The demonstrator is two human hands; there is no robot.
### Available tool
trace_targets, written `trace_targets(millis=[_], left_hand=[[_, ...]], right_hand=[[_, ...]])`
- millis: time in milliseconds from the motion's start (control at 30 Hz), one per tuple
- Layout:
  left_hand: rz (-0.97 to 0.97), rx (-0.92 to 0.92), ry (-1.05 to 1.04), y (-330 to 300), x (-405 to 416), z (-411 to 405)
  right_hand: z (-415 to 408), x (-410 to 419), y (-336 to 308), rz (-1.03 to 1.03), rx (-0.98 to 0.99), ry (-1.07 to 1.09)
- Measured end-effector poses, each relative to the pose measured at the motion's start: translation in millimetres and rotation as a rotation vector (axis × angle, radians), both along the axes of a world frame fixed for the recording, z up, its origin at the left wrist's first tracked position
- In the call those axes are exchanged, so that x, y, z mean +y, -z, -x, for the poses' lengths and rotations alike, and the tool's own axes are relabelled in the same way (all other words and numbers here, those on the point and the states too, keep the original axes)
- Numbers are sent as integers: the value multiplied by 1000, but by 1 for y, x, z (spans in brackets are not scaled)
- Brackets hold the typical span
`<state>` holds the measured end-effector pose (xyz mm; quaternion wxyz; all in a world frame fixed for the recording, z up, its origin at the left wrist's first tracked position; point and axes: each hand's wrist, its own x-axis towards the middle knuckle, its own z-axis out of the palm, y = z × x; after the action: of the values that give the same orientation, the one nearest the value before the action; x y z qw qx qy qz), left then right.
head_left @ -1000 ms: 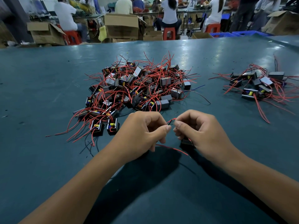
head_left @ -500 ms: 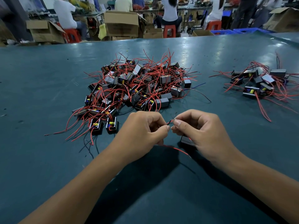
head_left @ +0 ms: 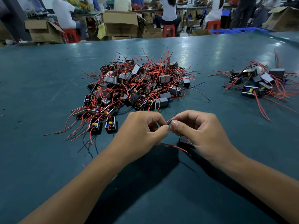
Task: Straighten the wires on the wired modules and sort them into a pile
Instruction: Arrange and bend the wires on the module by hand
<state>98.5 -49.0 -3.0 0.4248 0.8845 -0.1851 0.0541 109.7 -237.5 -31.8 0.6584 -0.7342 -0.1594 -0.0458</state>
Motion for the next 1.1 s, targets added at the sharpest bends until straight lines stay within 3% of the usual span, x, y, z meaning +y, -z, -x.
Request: trace_targets(millis=[533, 633, 733, 833, 1000, 1100], left_hand=[[-32, -21, 29, 2, -1, 1], [-13, -90, 9, 0, -1, 1], [-74, -297, -28, -7, 0, 1], [-135, -388, -6, -12, -2, 3], [-189, -405, -1, -13, -3, 4], [-131, -315, 12, -13, -4, 6]], right_hand=[[2, 2, -5, 0, 25, -16], [3, 1, -7, -10, 30, -17], [5, -2, -11, 64, -26, -31], [10, -2, -17, 134, -87, -36], [14, -3, -21, 243, -171, -25], [15, -1, -21, 291, -203, -5]])
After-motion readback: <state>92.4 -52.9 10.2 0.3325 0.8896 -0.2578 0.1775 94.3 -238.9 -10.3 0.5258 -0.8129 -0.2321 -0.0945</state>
